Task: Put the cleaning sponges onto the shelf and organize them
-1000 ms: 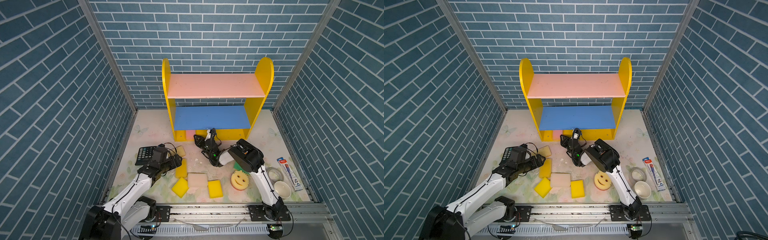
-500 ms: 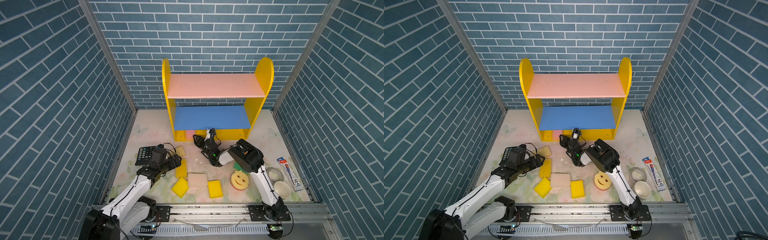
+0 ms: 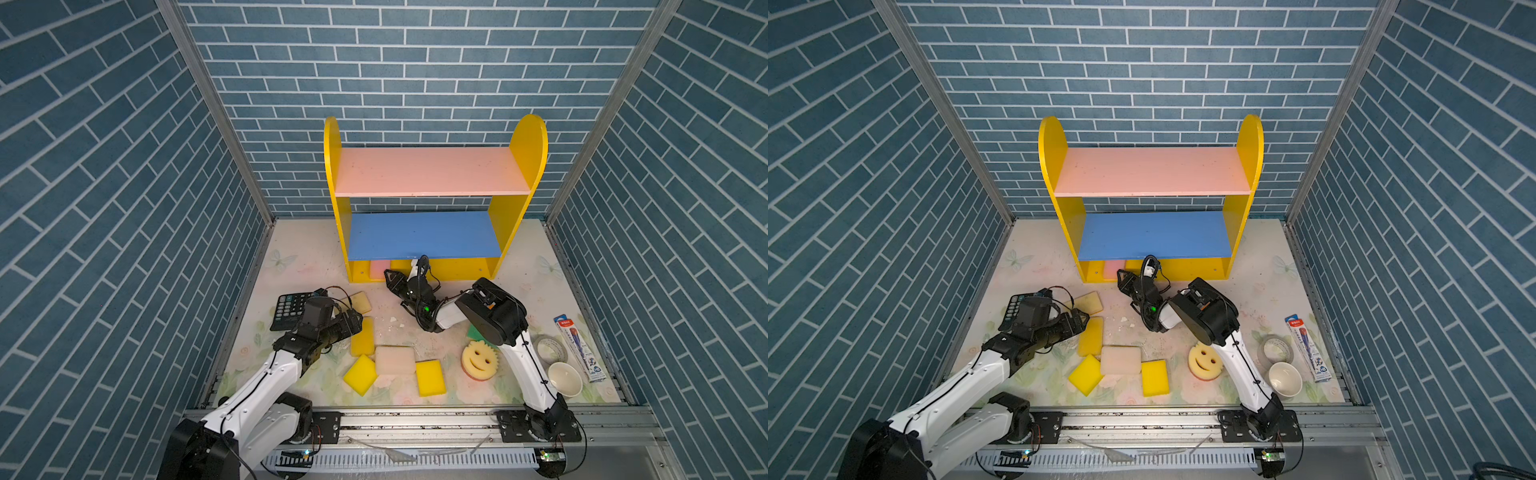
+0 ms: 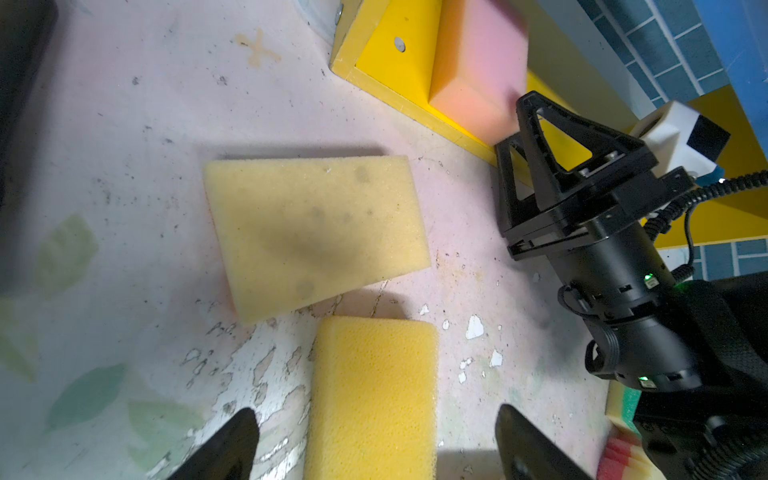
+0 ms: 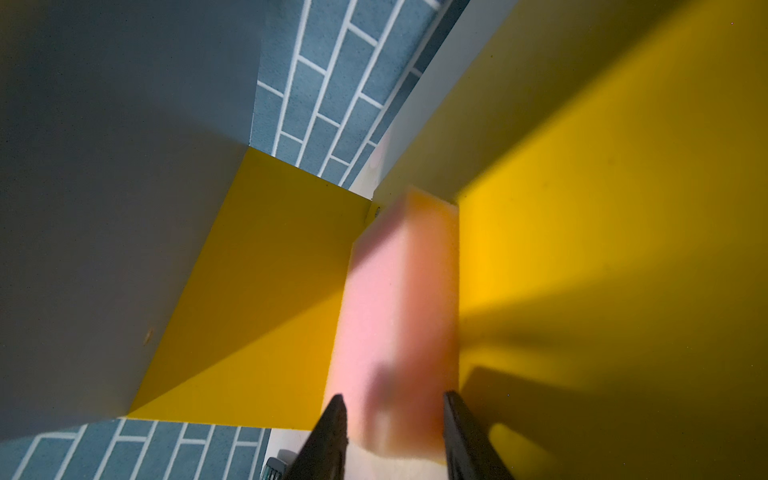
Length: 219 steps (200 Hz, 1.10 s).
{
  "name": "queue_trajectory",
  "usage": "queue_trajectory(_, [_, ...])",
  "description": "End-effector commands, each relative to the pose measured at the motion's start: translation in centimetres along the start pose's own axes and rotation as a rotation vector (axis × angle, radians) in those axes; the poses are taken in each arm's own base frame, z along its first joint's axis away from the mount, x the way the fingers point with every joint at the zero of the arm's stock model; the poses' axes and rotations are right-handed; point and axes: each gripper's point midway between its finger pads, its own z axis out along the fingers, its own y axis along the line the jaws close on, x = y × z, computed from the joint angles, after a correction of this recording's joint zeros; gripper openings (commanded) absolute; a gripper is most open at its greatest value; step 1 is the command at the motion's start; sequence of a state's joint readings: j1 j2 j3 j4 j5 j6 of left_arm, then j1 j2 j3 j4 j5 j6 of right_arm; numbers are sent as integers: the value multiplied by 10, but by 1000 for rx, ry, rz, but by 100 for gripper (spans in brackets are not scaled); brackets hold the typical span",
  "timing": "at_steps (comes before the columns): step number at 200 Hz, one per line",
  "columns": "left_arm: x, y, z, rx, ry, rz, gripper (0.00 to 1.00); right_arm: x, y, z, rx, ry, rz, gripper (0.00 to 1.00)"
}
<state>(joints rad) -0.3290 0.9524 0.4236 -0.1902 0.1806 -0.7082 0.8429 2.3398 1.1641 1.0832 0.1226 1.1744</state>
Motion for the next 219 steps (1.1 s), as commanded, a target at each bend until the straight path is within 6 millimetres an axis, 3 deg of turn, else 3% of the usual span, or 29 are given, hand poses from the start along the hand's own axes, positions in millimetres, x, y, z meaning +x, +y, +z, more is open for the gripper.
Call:
queue_trajectory(1, [4, 8, -1, -24, 4, -5, 90, 23, -66, -19, 189, 70, -13, 44])
queue_trajectory(36, [0, 8, -6, -26, -20, -3, 90, 1, -73, -46, 222, 75, -16, 44])
queue_trajectory(57, [-2, 9, -12, -29, -44, -7, 91, 1, -80, -60, 271, 117, -61, 44])
queue_trajectory(60, [-2, 9, -13, -29, -47, -7, 91, -4, -70, -61, 261, 112, -71, 44])
queue_trajectory(69, [-3, 9, -16, -29, -59, -7, 91, -4, -67, -63, 271, 131, -96, 44])
queue_trajectory(94, [-6, 12, -23, -51, -81, 7, 93, 5, -63, -62, 276, 173, -131, 38])
queue_trajectory(117, [-7, 14, -26, -66, -88, 16, 93, 15, -64, -58, 270, 192, -122, 13])
queue_trajectory(140, [-8, 15, -26, -71, -91, 13, 93, 26, -64, -56, 270, 210, -104, 0])
queue_trajectory(148, [-8, 16, -26, -75, -92, 12, 93, 28, -62, -55, 264, 214, -98, 0])
queue_trajectory(151, [-8, 17, -26, -76, -92, 10, 93, 34, -74, -55, 287, 227, -98, 0])
queue_trajectory(157, [-7, 17, -25, -78, -91, 9, 93, 38, -77, -55, 292, 238, -96, 0])
queue_trajectory(219, [-9, 18, -22, -86, -93, 7, 94, 52, -70, -58, 295, 283, -115, 0])
